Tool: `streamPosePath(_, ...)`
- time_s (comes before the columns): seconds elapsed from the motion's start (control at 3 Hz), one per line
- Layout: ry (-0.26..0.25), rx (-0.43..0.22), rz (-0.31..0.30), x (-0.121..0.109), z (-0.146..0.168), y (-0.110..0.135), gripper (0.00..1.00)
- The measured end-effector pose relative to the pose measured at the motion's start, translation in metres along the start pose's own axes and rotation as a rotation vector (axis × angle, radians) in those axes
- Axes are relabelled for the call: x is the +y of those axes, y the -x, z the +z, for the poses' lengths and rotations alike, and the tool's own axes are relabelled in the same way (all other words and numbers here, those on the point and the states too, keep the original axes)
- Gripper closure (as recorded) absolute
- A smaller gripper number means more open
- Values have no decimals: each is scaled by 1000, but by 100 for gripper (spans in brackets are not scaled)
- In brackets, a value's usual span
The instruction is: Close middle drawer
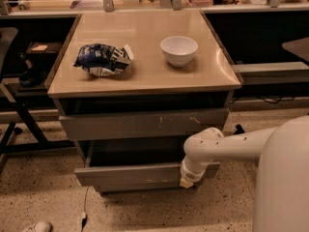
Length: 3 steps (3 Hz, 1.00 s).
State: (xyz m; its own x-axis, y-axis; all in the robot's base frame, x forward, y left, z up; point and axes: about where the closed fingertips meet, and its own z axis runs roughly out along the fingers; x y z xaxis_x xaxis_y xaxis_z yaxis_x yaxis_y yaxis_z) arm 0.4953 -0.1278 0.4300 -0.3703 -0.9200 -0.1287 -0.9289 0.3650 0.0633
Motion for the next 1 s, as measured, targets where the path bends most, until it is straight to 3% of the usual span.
streamPosePath(0.67,-73,2,-5,-27,3,21,100)
streamPosePath(1.0,-74,3,-5,-27,3,21,82)
